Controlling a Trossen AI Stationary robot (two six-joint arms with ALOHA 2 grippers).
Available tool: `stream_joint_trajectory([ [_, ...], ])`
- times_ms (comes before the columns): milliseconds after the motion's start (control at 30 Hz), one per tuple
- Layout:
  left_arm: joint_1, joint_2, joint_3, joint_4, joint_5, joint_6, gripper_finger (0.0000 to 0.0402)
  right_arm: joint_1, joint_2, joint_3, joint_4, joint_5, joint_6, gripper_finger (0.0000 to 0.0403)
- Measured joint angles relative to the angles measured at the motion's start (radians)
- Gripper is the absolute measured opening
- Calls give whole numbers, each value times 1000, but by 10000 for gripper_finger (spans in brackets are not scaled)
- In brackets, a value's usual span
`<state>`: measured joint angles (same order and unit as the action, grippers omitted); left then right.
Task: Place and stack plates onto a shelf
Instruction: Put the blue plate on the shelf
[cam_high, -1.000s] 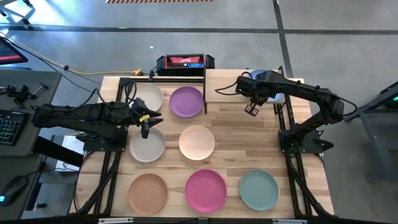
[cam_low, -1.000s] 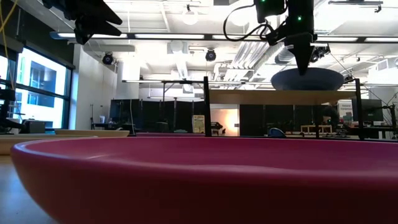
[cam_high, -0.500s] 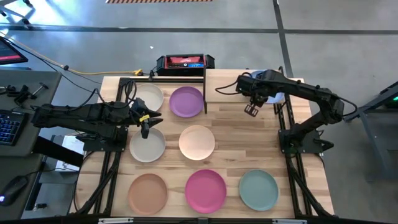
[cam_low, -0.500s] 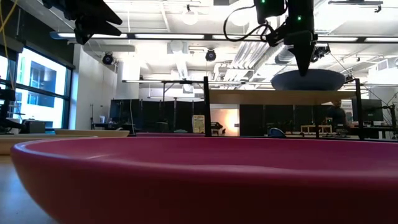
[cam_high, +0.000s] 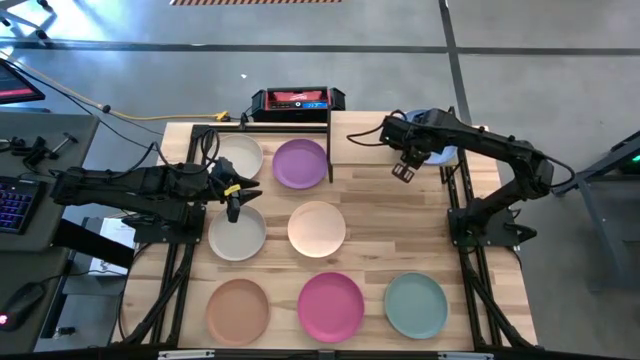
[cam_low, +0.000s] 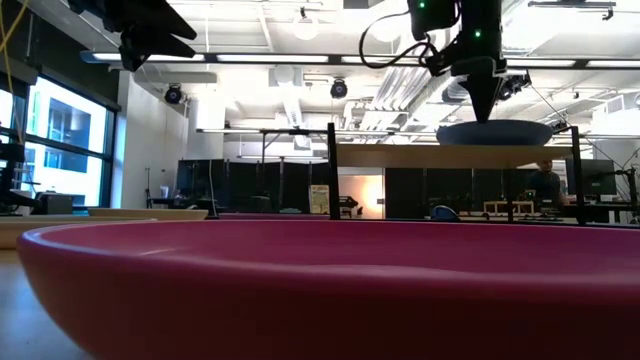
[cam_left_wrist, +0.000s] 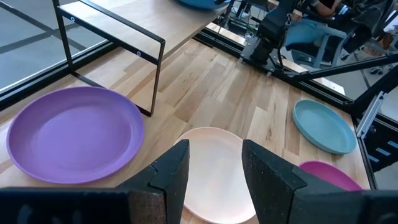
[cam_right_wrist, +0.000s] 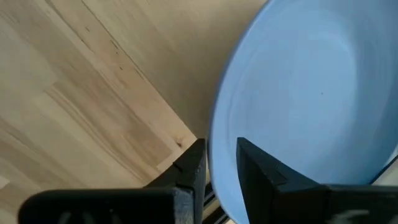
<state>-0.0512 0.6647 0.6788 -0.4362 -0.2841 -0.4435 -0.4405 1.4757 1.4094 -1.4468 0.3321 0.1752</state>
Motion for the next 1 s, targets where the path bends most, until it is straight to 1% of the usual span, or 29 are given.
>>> stream_joint_trajectory([
  [200, 0, 0, 0, 0, 0, 0, 138, -18, 1, 4, -11, -15, 0, 68],
  [533, 0, 0, 0, 0, 0, 0, 138, -2, 1, 83, -28, -32, 9, 68],
  [633, 0, 0, 0, 0, 0, 1, 138, -2, 1, 102, -37, -65, 32, 68],
  [767, 0, 0, 0, 0, -14, 2, 138, -2, 1, 142, -38, -133, 38, 68],
  [900, 0, 0, 0, 3, -22, 1, 138, -2, 1, 188, -37, -195, 81, 68],
  [1000, 0, 0, 0, 11, -22, 1, 138, -2, 0, 207, -36, -199, 87, 68],
])
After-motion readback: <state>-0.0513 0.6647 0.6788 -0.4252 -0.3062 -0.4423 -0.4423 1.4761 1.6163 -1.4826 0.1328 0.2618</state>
